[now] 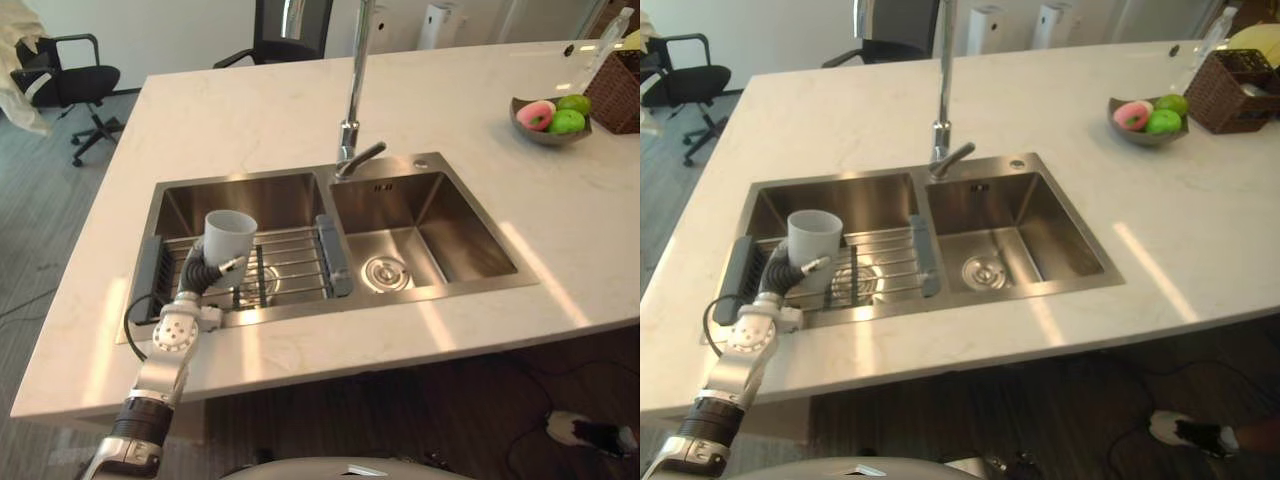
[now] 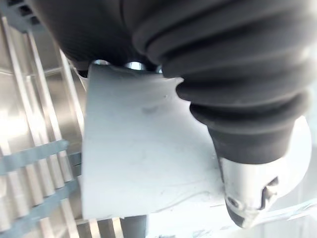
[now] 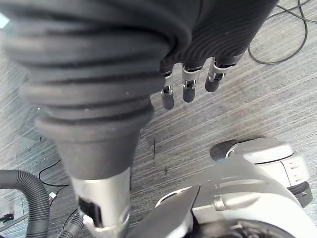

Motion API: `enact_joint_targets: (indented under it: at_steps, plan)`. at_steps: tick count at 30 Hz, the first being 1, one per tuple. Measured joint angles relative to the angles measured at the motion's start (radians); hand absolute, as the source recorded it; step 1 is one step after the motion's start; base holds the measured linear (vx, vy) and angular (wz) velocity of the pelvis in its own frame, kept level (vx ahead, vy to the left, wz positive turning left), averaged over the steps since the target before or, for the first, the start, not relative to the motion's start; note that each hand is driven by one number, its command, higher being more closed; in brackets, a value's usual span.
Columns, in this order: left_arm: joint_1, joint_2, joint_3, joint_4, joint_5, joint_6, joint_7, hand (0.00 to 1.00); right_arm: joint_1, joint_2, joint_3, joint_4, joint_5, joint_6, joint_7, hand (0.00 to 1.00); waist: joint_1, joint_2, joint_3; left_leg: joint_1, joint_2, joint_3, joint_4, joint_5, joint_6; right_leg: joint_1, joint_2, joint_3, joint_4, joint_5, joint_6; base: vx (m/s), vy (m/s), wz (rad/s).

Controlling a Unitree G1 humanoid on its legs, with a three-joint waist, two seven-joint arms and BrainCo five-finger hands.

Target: Walk over to the sink, pick up the cup, carry it to the dishwasher, place the cup inside the dishwasher, then close the dishwasher door

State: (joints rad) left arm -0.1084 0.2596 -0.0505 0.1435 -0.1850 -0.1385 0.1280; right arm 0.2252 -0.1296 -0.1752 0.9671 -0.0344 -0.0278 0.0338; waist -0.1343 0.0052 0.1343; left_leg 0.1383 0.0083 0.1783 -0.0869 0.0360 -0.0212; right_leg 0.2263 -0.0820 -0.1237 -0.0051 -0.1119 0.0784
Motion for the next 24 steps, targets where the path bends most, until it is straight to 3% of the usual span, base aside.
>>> enact_joint_targets:
  at_steps: [5,13,21,23,24]
  plan:
    - [0.057,-0.047,0.075,-0.218,-0.079,-0.117,0.049,1.00,0.038,0.011,0.018,-0.010,0.100,-0.048,0.011,0.00,0.026,-0.008,-0.005,0.001,0.000,-0.018,0.000,0.002,-0.004,0.010,0.000,-0.026,0.008,-0.011,-0.006,-0.01,-0.039,0.13]
    - [0.160,-0.141,0.096,-0.429,-0.087,-0.211,0.107,1.00,0.098,0.042,0.018,-0.038,0.122,-0.142,-0.003,0.00,0.054,-0.024,-0.040,-0.031,0.008,-0.033,0.000,0.016,-0.006,-0.019,-0.001,-0.028,0.031,-0.017,-0.007,-0.03,-0.025,0.06]
    - [0.214,-0.175,0.094,-0.555,-0.096,-0.240,0.120,1.00,0.130,0.055,0.051,-0.096,0.091,-0.197,-0.124,0.00,0.072,-0.026,-0.057,-0.054,0.008,-0.042,0.000,0.035,0.006,-0.054,-0.002,-0.034,0.060,-0.014,-0.006,-0.08,-0.003,0.04]
    - [0.231,-0.187,0.093,-0.567,-0.096,-0.248,0.129,1.00,0.140,0.061,0.054,-0.116,0.062,-0.214,-0.174,0.00,0.075,-0.025,-0.058,-0.055,0.008,-0.044,0.000,0.038,0.006,-0.055,-0.003,-0.039,0.057,-0.011,-0.005,-0.09,0.011,0.04]
    - [0.249,-0.187,0.047,-0.564,-0.093,-0.275,0.129,1.00,0.159,0.059,0.077,-0.167,-0.003,-0.231,-0.230,0.00,0.076,-0.015,-0.095,-0.097,0.008,-0.049,0.000,0.053,0.007,-0.073,0.000,-0.048,0.018,0.029,0.001,-0.05,0.007,0.03]
